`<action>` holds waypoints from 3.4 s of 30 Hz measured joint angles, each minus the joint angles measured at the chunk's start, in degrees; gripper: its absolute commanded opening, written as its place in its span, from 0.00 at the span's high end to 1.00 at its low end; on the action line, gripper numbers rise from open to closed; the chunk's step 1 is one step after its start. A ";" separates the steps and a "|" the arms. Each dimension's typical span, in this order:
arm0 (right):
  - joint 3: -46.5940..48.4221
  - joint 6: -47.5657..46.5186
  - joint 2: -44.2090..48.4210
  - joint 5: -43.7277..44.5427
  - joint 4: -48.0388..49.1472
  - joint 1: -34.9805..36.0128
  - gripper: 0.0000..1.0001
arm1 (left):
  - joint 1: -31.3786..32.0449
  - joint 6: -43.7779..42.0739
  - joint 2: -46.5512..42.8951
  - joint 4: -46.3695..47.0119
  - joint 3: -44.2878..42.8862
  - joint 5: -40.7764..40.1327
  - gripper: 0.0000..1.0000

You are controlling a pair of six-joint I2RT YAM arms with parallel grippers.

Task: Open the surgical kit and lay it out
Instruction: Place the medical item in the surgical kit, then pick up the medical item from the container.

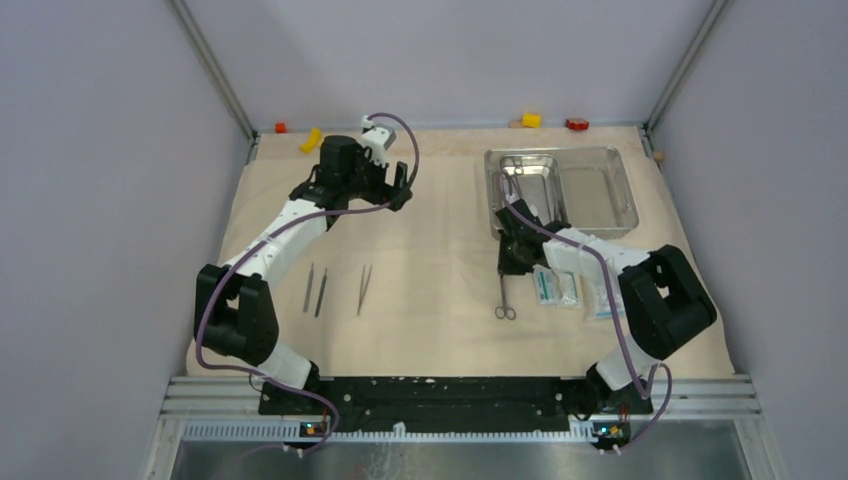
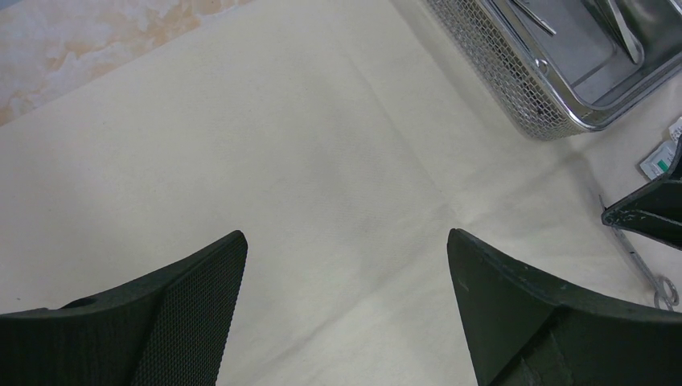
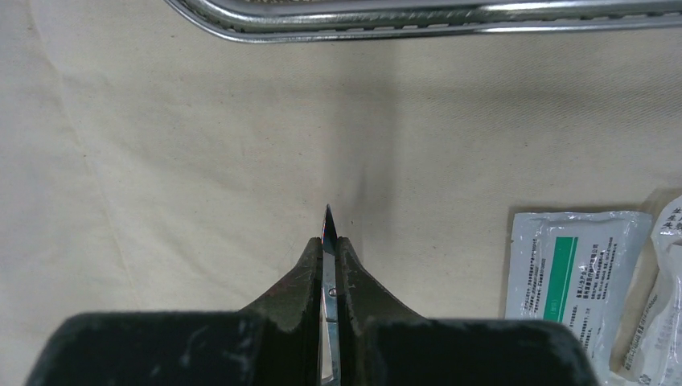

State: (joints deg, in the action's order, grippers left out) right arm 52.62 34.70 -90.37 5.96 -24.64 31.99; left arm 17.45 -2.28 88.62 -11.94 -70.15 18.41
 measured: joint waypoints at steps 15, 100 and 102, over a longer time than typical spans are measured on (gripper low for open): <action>0.37 1.49 -1.60 3.06 0.00 0.61 1.00 | 0.00 0.48 -0.11 0.85 1.01 0.15 0.01; 49.09 -40.68 -32.09 -6.47 -7.10 -20.31 0.59 | -0.07 -3.87 -2.73 -6.01 -6.88 6.58 0.01; 49.09 -40.89 -32.09 -6.93 -7.23 -20.72 0.59 | -0.07 -3.87 -2.71 -5.70 -6.88 6.75 0.01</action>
State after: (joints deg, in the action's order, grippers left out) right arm 101.71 -6.20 -122.45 -0.97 -31.88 11.27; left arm 17.39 -6.15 85.91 -17.65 -77.03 25.17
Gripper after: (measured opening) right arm 0.408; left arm 0.987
